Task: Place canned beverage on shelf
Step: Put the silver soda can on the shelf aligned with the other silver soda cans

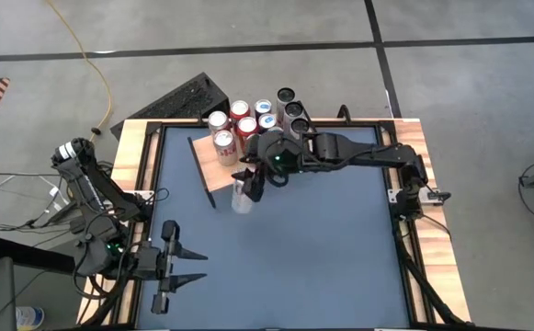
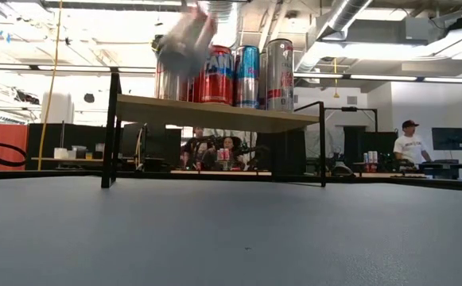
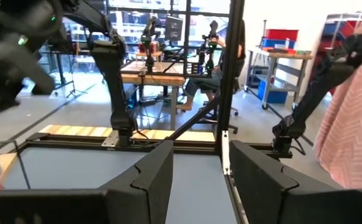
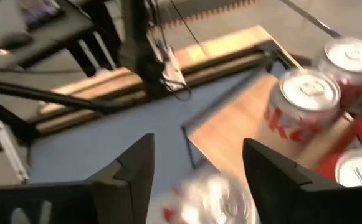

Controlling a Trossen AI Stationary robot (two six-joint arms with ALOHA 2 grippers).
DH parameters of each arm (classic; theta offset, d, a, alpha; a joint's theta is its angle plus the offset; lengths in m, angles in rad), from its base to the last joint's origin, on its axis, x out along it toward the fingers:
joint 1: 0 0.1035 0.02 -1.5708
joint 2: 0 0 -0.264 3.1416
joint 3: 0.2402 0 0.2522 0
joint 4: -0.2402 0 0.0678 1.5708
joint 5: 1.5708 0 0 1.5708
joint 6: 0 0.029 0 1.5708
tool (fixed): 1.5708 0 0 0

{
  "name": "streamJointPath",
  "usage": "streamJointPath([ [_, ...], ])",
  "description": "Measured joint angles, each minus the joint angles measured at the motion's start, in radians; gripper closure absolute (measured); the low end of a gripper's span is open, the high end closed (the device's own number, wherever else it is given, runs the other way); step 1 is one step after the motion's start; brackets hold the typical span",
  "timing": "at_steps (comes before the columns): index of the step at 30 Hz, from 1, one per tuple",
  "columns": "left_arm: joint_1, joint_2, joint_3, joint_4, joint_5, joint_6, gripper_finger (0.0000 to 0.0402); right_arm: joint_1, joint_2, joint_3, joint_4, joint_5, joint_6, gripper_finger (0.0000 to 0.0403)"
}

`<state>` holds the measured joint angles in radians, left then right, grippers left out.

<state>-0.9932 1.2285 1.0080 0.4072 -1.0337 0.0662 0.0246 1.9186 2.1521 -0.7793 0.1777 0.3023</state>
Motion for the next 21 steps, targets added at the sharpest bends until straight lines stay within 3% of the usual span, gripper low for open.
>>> streamJointPath([
  [10, 0.006, 0.0, 0.0, 0.023, -0.026, -0.038, 0.0254, -0.007, 0.127, 0.138, -0.014, -0.032, -0.107, 0.0233],
  [15, 0.006, 0.0, 0.0, 0.011, -0.03, -0.056, 0.0255, 0.031, 0.108, 0.2, -0.219, -0.067, -0.197, 0.0245],
  [19, 0.067, 0.011, 0.0, -0.129, -0.163, -0.202, 0.0262, 0.143, -0.058, 0.195, -0.472, 0.067, -0.188, 0.0256],
  [21, 0.143, 0.013, -0.001, -0.243, -0.133, -0.362, 0.0265, 0.205, -0.157, 0.206, -0.578, 0.2, -0.117, 0.0262],
])
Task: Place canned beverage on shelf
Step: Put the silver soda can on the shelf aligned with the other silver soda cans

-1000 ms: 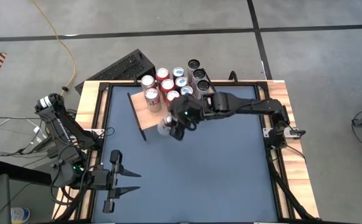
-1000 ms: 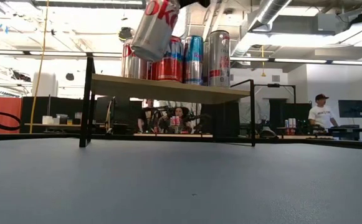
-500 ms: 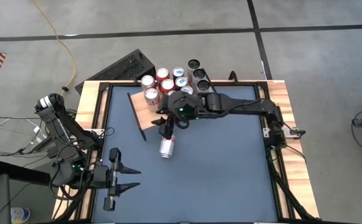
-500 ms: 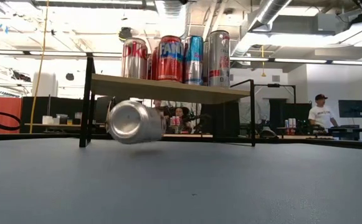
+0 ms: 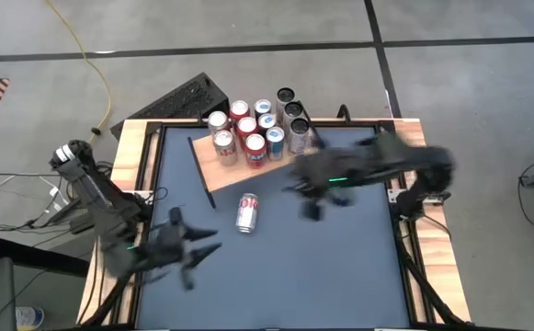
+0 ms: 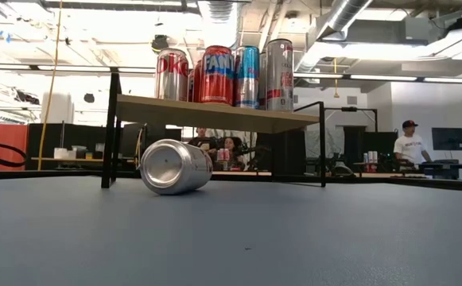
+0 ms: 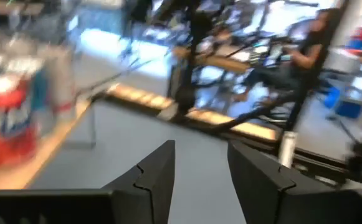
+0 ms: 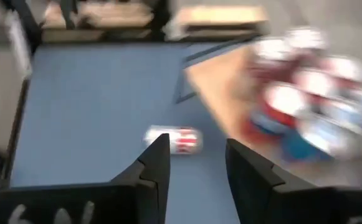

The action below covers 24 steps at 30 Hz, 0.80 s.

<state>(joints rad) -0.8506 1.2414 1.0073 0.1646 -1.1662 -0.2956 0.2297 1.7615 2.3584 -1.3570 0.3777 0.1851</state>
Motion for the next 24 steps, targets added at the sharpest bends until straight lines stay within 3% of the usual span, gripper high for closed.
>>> streamJointPath([
  [4, 0.195, 0.029, 0.001, -0.17, 0.341, -0.284, 0.0263, 0.145, -0.145, 0.0, -0.09, 0.267, 0.171, 0.0271],
  [6, 0.273, 0.072, 0.0, -0.192, 0.508, -0.329, 0.0254, 0.22, -0.189, -0.002, -0.141, 0.359, 0.235, 0.0272],
  [8, 0.33, 0.104, 0.0, -0.189, 0.61, -0.357, 0.0241, 0.275, -0.224, -0.002, -0.187, 0.427, 0.286, 0.0272],
  [16, 0.392, 0.258, 0.0, -0.03, 0.9, -0.511, 0.0209, 0.443, -0.289, -0.01, -0.213, 0.431, 0.354, 0.0272],
  [19, 0.39, 0.34, 0.001, 0.058, 0.928, -0.549, 0.0209, 0.466, -0.294, -0.009, -0.213, 0.434, 0.358, 0.0272],
  [21, 0.389, 0.395, 0.001, 0.13, 0.953, -0.653, 0.0209, 0.477, -0.293, -0.009, -0.213, 0.434, 0.358, 0.0272],
  [24, 0.422, 0.461, 0.001, 0.239, 1.095, -0.721, 0.0209, 0.483, -0.28, -0.009, -0.214, 0.434, 0.356, 0.0272],
])
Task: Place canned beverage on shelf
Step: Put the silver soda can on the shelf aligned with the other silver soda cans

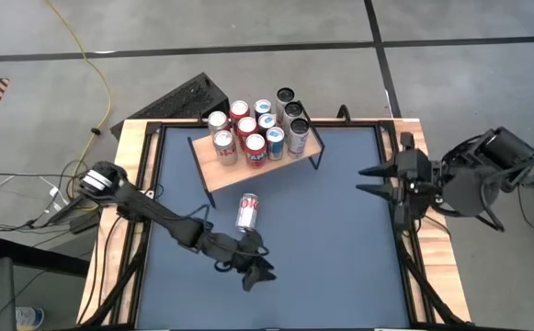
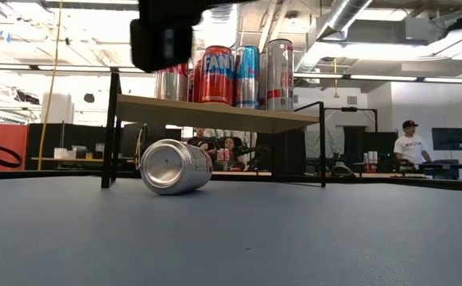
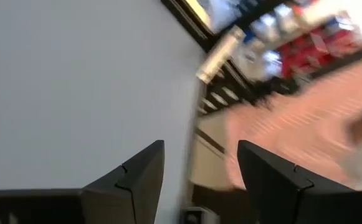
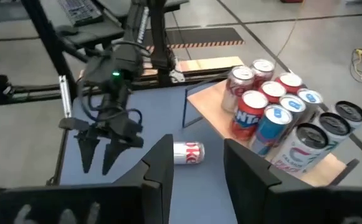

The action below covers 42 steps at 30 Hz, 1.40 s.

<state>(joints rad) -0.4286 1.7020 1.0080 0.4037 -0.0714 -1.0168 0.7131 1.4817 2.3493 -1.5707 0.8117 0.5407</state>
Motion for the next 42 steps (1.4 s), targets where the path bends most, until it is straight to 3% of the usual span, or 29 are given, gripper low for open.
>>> streamJointPath([
  [7, 0.034, 0.036, 0.094, 0.04, 0.261, 0.029, 0.0166, -0.001, 0.032, 0.0, 0.0, -0.002, -0.026, 0.0272],
  [10, 0.024, 0.035, 0.167, 0.014, 0.281, 0.083, 0.0135, 0.007, 0.038, 0.0, 0.0, -0.005, -0.025, 0.0272],
  [18, -0.006, 0.034, 0.213, -0.099, 0.2, 0.124, 0.0112, 0.007, 0.037, 0.0, 0.0, -0.021, -0.026, 0.0272],
  [24, 0.0, 0.034, 0.199, -0.101, -0.034, 0.088, 0.0112, 0.007, 0.036, 0.0, 0.0, -0.023, -0.025, 0.0272],
  [26, 0.0, 0.033, 0.2, -0.123, -0.071, 0.052, 0.0112, 0.007, 0.037, 0.0, 0.0, -0.024, -0.024, 0.0272],
  [32, 0.022, 0.033, 0.276, -0.607, -0.163, -0.091, 0.0115, 0.007, 0.042, 0.0, 0.0, -0.025, -0.018, 0.0272],
  [38, 0.045, 0.033, 0.366, -0.896, -0.288, -0.191, 0.0115, 0.007, 0.044, 0.0, 0.0, -0.026, -0.018, 0.0272],
  [42, 0.07, 0.033, 0.36, -1.093, -0.379, -0.329, 0.0116, 0.007, 0.044, 0.0, 0.0, -0.028, -0.018, 0.0272],
])
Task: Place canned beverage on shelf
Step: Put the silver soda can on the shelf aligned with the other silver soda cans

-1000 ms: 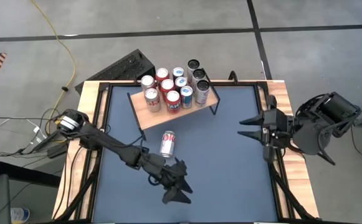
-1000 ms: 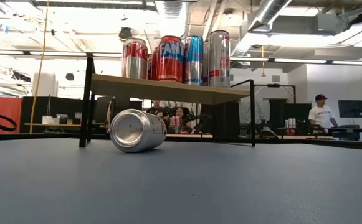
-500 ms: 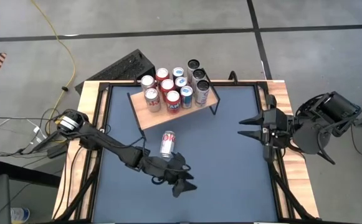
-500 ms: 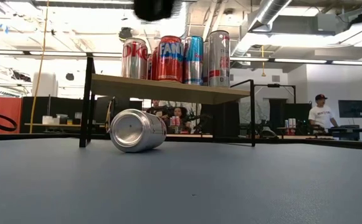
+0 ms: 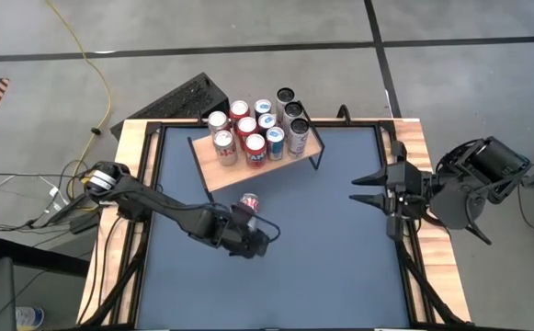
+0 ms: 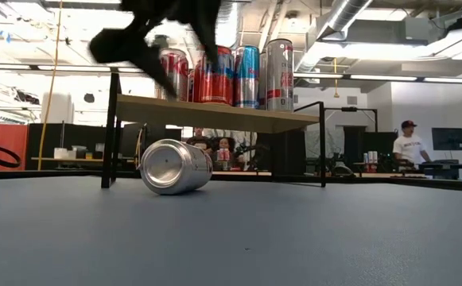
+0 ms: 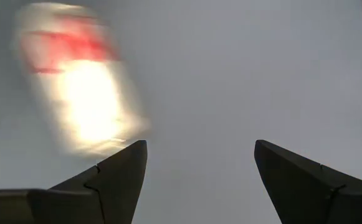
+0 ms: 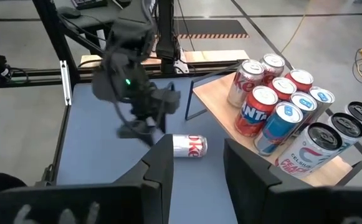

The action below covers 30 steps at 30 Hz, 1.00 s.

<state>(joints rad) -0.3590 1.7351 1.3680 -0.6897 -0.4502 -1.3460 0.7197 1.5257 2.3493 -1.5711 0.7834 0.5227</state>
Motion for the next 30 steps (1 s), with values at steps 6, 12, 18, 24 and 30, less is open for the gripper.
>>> streamJointPath([
  [6, 0.052, 0.001, -0.053, -0.02, -0.053, -0.114, 0.0116, 0.0, 0.0, 0.0, 0.0, -0.001, -0.007, 0.0272],
  [12, 0.103, 0.001, -0.099, -0.014, -0.066, -0.116, 0.0116, 0.0, 0.0, 0.0, 0.0, -0.027, -0.011, 0.0272],
  [18, 0.135, 0.001, -0.143, -0.005, -0.055, -0.141, 0.0116, 0.013, -0.001, -0.015, 0.0, -0.037, -0.029, 0.0272],
  [24, 0.134, 0.001, -0.22, 0.115, -0.032, -0.196, 0.0116, 0.014, 0.0, -0.047, 0.0, -0.044, -0.053, 0.0272],
  [30, 0.134, 0.015, -0.258, 0.192, 0.0, -0.204, 0.0116, 0.013, 0.0, -0.08, 0.0, -0.044, -0.054, 0.0272],
])
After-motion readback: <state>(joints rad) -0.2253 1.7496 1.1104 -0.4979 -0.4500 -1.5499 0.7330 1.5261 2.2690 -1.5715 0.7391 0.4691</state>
